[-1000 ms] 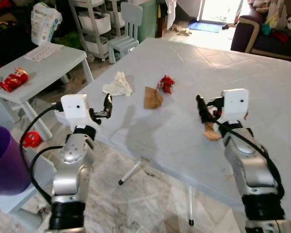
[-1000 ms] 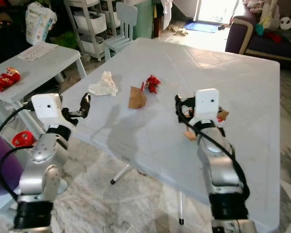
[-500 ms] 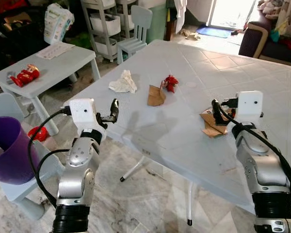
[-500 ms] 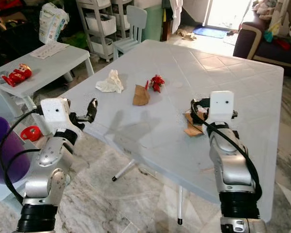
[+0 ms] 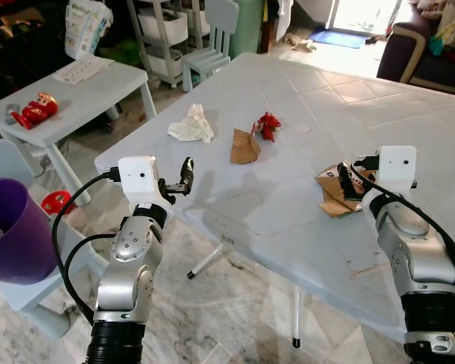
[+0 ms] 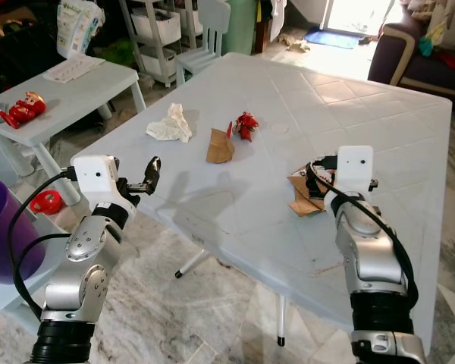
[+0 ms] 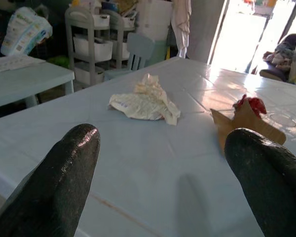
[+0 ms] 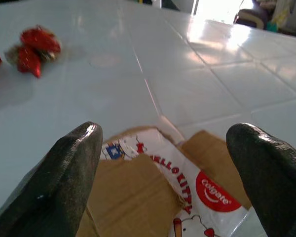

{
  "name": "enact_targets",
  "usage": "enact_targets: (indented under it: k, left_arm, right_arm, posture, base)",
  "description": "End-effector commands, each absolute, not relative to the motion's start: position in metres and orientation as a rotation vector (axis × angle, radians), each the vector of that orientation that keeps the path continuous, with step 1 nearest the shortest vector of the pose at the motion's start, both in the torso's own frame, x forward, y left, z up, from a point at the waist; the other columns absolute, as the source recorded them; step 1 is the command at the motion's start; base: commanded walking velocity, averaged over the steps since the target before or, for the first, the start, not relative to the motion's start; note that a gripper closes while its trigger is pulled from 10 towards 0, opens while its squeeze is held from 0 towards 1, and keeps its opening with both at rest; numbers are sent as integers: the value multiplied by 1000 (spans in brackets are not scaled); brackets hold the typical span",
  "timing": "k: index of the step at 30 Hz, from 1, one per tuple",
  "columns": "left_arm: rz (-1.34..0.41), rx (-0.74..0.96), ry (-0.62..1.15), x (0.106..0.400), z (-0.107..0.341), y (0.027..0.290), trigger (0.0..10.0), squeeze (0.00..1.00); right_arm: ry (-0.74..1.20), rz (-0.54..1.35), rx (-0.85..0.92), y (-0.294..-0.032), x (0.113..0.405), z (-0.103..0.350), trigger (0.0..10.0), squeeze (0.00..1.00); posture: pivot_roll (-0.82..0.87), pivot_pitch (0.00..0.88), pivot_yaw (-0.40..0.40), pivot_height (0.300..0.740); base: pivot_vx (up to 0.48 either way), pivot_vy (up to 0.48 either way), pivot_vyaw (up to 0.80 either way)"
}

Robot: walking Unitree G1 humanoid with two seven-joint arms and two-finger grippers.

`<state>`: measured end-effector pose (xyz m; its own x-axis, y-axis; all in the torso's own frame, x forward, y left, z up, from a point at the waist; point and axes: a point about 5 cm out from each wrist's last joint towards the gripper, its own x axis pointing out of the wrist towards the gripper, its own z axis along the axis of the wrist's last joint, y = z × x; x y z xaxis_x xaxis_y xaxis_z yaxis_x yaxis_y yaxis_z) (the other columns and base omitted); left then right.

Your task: Picking trash to rubbish bin

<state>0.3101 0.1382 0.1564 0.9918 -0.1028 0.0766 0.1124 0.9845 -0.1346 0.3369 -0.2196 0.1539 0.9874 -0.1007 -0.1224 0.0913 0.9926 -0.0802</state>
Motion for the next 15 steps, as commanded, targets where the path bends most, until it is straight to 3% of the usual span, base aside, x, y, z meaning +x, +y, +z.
enact_targets:
  k: [1, 9, 15]
  left_arm:
    - [-148, -136, -48, 307, 154, 134, 10000, 0]
    - [-253, -125, -5, 298, 145, 120, 10000, 0]
    - [-397, -165, 23, 289, 141, 104, 10000, 0]
  right_arm:
    - [151, -136, -75, -229, 338, 153, 10000, 0]
    - [203, -270, -137, -252, 332, 136, 10000, 0]
    - [220, -263, -117, -252, 331, 130, 10000, 0]
  posture:
    - [-29, 76, -11, 740]
    - [-24, 85, -15, 740]
    - [-28, 84, -15, 740]
  base:
    - [0, 0, 0]
    - [0, 0, 0]
    - [0, 0, 0]
